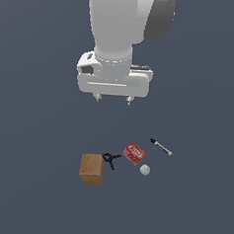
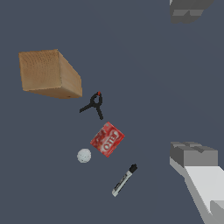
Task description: Pick up a designated object from a clutter of objects.
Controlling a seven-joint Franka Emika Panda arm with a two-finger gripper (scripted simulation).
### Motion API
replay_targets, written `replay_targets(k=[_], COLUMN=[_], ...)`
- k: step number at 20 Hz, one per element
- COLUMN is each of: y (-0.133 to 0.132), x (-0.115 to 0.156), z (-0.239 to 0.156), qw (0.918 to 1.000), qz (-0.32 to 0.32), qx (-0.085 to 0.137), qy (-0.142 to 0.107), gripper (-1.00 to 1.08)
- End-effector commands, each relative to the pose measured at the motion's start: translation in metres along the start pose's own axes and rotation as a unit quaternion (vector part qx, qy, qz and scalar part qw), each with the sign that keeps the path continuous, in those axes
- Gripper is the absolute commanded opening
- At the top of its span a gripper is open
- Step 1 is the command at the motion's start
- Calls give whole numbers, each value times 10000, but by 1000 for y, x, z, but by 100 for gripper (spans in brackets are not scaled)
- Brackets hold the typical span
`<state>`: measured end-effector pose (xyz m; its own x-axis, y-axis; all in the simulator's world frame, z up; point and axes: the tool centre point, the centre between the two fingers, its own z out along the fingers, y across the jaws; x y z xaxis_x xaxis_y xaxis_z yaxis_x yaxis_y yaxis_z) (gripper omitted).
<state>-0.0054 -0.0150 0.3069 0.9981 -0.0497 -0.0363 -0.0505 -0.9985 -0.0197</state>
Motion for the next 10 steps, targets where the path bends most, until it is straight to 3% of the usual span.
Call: replay_targets(k=[1,10], y=[0,-11], x=[0,1], z=[0,3], qw=[10000,9994], qz=[0,-332], qx=[0,-56], qy=[0,-1], gripper=[100,100])
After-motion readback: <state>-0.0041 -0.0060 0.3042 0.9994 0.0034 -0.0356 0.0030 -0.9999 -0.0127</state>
